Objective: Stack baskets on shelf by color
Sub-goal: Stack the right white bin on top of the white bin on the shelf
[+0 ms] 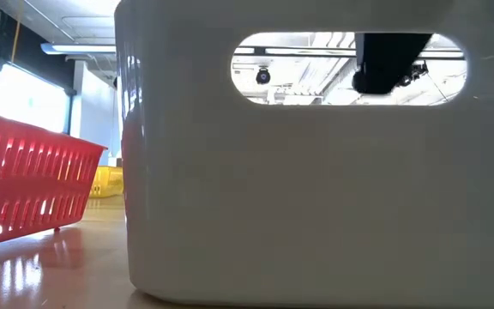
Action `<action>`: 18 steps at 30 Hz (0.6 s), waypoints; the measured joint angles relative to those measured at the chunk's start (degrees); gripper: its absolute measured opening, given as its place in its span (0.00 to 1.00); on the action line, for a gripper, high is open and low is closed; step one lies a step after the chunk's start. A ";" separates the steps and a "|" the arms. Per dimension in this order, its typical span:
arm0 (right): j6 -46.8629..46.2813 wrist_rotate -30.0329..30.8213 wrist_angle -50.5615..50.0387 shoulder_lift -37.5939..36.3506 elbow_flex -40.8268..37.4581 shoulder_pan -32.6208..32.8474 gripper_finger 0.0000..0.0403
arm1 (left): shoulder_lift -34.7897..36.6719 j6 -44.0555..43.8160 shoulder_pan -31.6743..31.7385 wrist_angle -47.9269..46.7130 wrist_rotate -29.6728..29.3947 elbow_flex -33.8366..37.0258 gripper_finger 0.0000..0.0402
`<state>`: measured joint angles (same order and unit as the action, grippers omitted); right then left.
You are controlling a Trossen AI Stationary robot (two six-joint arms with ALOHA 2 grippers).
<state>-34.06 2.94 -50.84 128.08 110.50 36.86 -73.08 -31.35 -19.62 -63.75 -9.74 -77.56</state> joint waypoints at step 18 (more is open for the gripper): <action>-3.33 -1.01 -0.78 4.84 0.00 -0.48 0.14 | 0.00 0.02 0.00 -1.77 -0.60 0.00 0.25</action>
<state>-37.40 1.93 -51.62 132.92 110.50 36.38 -73.08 -31.33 -19.62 -65.52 -10.34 -77.56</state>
